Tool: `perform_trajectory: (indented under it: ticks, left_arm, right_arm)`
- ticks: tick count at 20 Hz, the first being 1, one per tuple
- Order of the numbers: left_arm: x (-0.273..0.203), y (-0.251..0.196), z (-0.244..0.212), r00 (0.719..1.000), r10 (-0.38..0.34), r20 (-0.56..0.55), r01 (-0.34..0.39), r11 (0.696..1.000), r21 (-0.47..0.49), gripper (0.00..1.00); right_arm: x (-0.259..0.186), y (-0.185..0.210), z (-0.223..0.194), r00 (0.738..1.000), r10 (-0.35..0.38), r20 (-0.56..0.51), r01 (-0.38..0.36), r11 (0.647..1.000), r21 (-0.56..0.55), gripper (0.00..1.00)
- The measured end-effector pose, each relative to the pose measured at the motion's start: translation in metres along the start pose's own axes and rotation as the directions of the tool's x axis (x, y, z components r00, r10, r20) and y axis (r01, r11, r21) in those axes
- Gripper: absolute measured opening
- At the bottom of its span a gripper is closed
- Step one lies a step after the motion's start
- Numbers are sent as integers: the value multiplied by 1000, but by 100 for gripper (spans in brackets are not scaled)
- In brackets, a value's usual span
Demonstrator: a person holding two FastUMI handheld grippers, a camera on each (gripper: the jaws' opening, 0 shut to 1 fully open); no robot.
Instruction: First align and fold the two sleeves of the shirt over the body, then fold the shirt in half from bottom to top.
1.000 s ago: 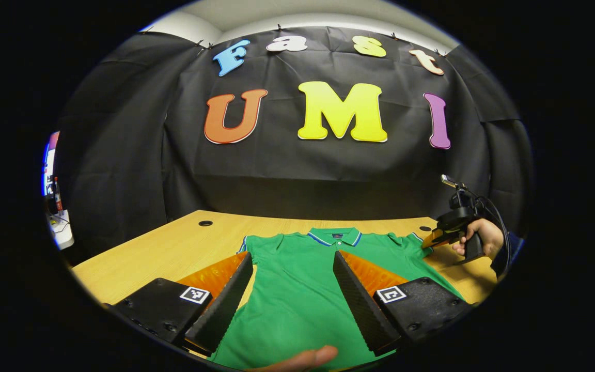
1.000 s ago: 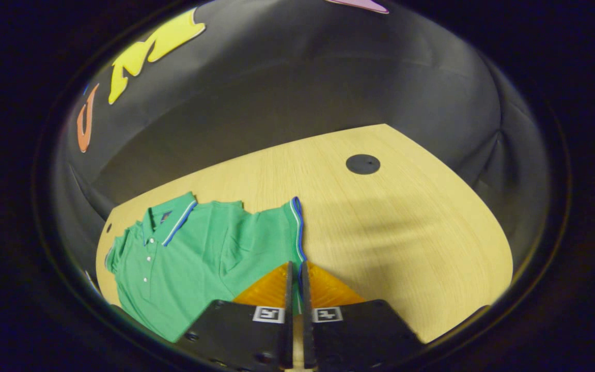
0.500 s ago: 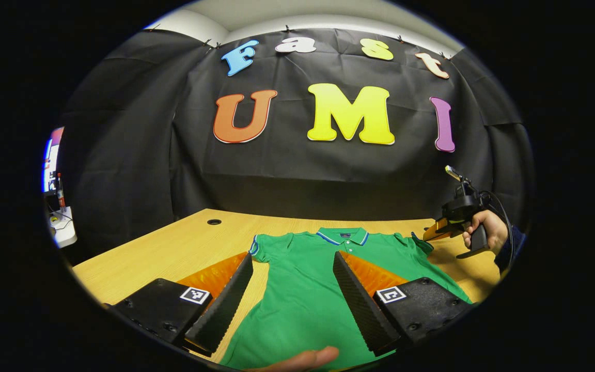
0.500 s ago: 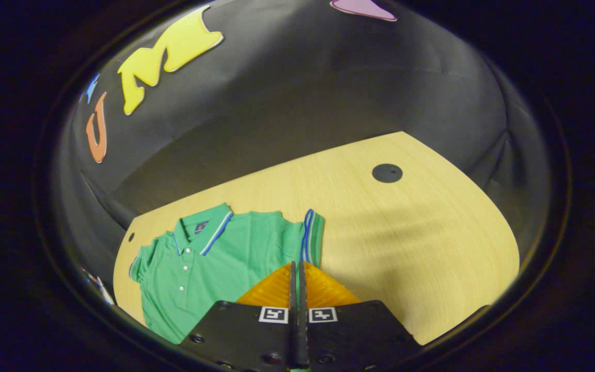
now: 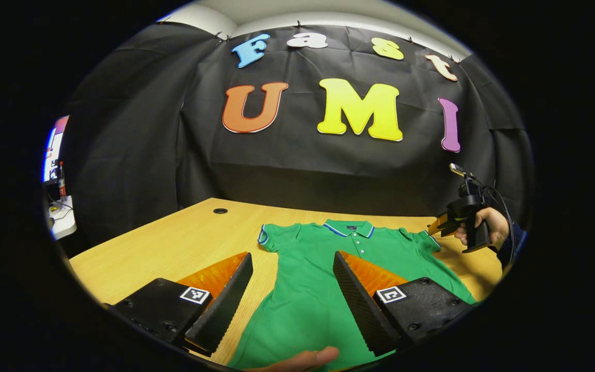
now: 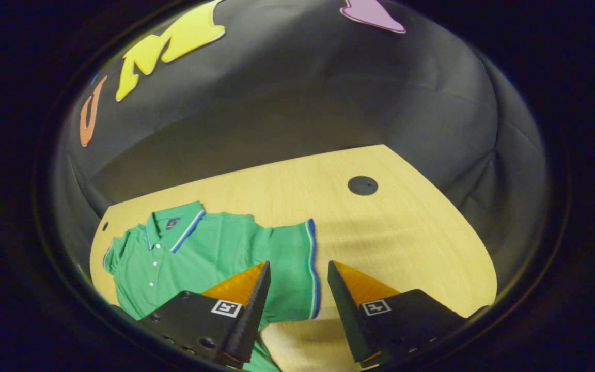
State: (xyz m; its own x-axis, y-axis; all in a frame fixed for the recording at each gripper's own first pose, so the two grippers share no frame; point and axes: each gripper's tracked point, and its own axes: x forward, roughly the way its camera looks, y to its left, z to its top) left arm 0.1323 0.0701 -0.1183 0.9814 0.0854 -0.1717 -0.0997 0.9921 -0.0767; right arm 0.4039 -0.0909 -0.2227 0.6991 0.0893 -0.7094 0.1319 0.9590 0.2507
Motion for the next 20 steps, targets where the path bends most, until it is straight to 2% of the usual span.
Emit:
perform_trajectory:
  ticks: [3, 5, 6, 8, 9, 11, 12, 13, 16, 20]
  left_arm:
    - [1, -6, -2, 1000, -13, -6, 13, 1000, 11, 100]
    - [2, -11, -2, 1000, -22, -8, 23, 1000, 18, 100]
    - [3, -12, -4, 1000, -24, -13, 25, 999, 20, 100]
    - [4, -14, -6, 999, -25, -22, 25, 999, 23, 100]
    - [4, -16, -7, 999, -27, -23, 27, 999, 21, 100]
    - [3, -20, -10, 999, -33, -31, 33, 999, 12, 100]
    - [3, -21, -11, 999, -37, -34, 37, 999, 9, 100]
    - [2, -21, -12, 998, -39, -38, 39, 999, 8, 100]
    - [-1, -18, -15, 998, -38, -42, 39, 999, 16, 100]
    - [-4, -4, -11, 1000, -15, -28, 15, 1000, 10, 100]
  right_arm:
    - [10, 3, -14, 992, 101, -77, -91, 989, 119, 69]
    - [18, 5, -20, 984, 147, -100, -127, 975, 185, 50]
    - [22, 6, -21, 983, 153, -102, -133, 974, 185, 27]
    - [24, 6, -21, 984, 148, -104, -134, 983, 123, 21]
    - [26, 8, -22, 987, 123, -103, -114, 990, 85, 12]
    - [23, 9, -22, 995, 57, -87, -61, 998, -35, 8]
    - [27, 10, -22, 997, 18, -79, -26, 995, -92, 0]
    - [19, 13, -20, 998, -4, -65, -4, 991, -132, 0]
    - [7, 51, -20, 993, 98, -72, -104, 990, -91, 0]
    - [-6, 69, -10, 991, 126, -35, -128, 987, -93, 0]
